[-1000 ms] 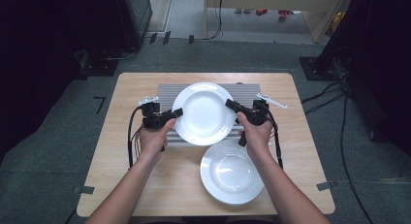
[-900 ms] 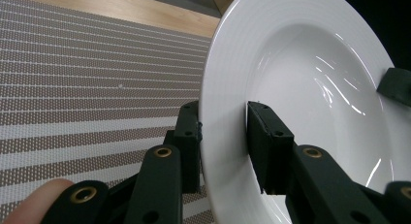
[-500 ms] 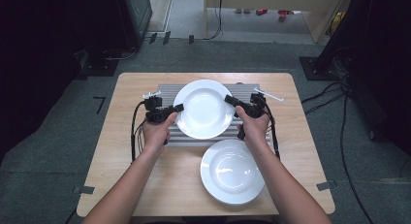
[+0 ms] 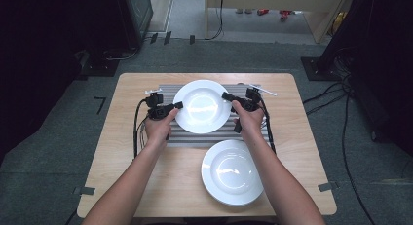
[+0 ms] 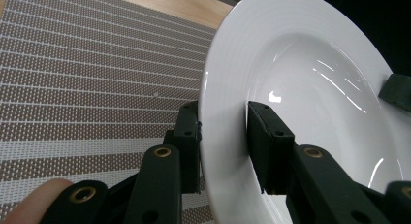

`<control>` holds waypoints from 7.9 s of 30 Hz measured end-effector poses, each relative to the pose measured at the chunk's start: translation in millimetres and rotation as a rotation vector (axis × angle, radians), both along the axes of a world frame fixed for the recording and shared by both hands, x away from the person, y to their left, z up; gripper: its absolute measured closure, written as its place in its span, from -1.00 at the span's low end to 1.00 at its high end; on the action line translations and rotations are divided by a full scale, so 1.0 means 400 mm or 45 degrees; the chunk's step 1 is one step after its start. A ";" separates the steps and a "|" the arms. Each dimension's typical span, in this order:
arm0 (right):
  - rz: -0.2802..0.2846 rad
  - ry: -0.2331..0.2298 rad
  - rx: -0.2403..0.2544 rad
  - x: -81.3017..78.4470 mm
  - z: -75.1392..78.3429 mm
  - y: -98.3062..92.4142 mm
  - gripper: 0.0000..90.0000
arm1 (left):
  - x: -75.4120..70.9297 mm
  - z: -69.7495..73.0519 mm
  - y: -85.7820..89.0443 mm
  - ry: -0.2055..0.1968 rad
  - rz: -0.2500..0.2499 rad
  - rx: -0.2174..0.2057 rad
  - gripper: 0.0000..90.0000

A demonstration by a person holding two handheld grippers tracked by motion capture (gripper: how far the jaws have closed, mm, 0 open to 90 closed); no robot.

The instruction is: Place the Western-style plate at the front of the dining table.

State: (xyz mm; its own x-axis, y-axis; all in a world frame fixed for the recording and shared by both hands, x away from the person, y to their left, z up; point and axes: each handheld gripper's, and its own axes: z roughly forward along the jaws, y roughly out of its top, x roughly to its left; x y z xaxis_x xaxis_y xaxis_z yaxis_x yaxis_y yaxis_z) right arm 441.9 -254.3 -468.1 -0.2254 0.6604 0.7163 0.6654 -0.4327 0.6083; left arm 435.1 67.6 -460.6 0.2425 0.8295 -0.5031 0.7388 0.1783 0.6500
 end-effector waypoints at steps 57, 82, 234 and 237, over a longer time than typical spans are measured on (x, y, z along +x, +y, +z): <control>-0.110 0.189 -0.004 0.067 -0.139 -0.073 0.71 | 0.086 -0.094 -0.099 0.161 -0.009 0.081 0.51; -0.082 0.057 -0.381 0.043 -0.073 -0.043 0.31 | 0.066 -0.028 -0.105 0.088 -0.066 0.224 -0.15; -0.113 0.046 -1.011 -0.606 -0.143 -0.440 -0.63 | -0.541 -0.146 0.359 -0.118 0.139 0.662 -0.69; -0.111 0.045 -1.011 -0.606 -0.143 -0.440 -0.63 | -0.540 -0.146 0.360 -0.119 0.136 0.661 -0.70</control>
